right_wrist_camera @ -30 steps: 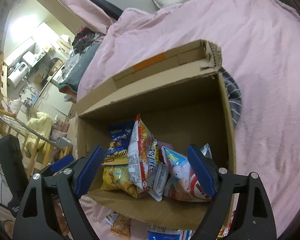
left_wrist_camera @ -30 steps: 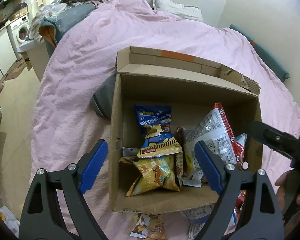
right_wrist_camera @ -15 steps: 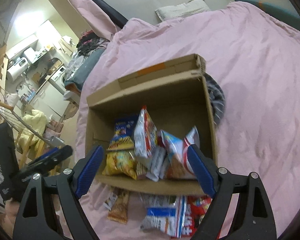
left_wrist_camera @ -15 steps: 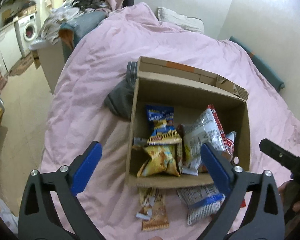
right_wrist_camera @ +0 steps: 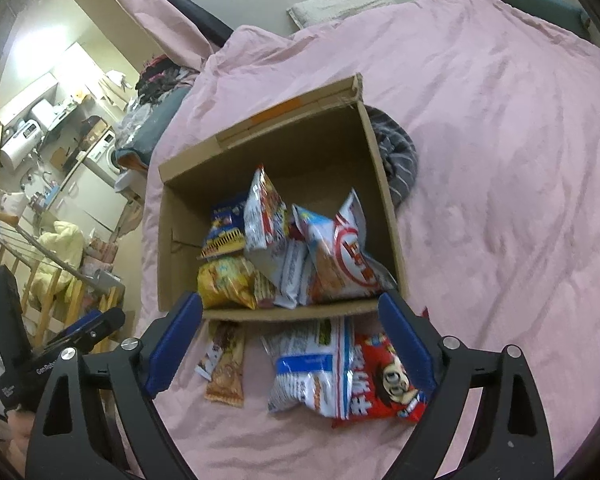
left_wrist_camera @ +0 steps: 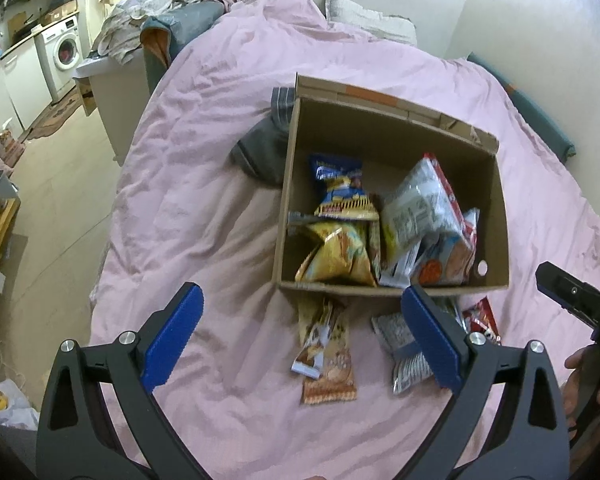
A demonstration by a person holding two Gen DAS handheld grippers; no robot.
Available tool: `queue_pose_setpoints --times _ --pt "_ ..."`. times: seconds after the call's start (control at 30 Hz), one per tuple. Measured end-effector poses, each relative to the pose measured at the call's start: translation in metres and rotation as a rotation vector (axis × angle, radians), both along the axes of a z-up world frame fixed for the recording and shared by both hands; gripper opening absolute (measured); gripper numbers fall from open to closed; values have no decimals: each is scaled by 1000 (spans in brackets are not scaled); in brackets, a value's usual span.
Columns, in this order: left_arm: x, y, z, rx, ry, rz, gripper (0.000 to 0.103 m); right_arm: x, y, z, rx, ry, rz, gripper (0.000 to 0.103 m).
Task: Organize snacks
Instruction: 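Grasp the red Milk Candy bag with the right tool while the left grasps the white-blue bag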
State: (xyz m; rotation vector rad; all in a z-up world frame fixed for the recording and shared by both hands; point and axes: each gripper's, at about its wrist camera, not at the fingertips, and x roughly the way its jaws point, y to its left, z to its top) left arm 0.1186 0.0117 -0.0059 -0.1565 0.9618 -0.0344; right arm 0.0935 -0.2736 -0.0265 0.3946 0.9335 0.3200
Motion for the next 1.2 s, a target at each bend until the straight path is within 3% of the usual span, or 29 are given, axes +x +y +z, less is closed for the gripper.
queue_pose_setpoints --times 0.33,0.67,0.87,0.93,1.0,1.03,1.17,1.2 --pt "-12 -11 -21 -17 86 -14 98 -16 -23 -27 -9 104 -20 92" --pt "-5 -11 -39 -22 150 -2 98 -6 -61 -78 163 355 -125 92" --pt "-4 -7 -46 -51 186 10 98 3 -59 -103 36 453 -180 91" --pt "-5 -8 -47 -58 187 9 98 9 -57 -111 43 481 -174 81" --pt "-5 -8 -46 -64 186 6 98 18 -51 -120 42 501 -148 78" --pt "-5 -9 -45 -66 184 3 98 23 -44 -124 47 508 -112 72" --pt "-5 -6 -44 -74 176 12 98 31 -13 -130 7 508 17 66" --pt "-4 -5 -44 -78 177 14 98 30 -9 -129 9 505 38 59"
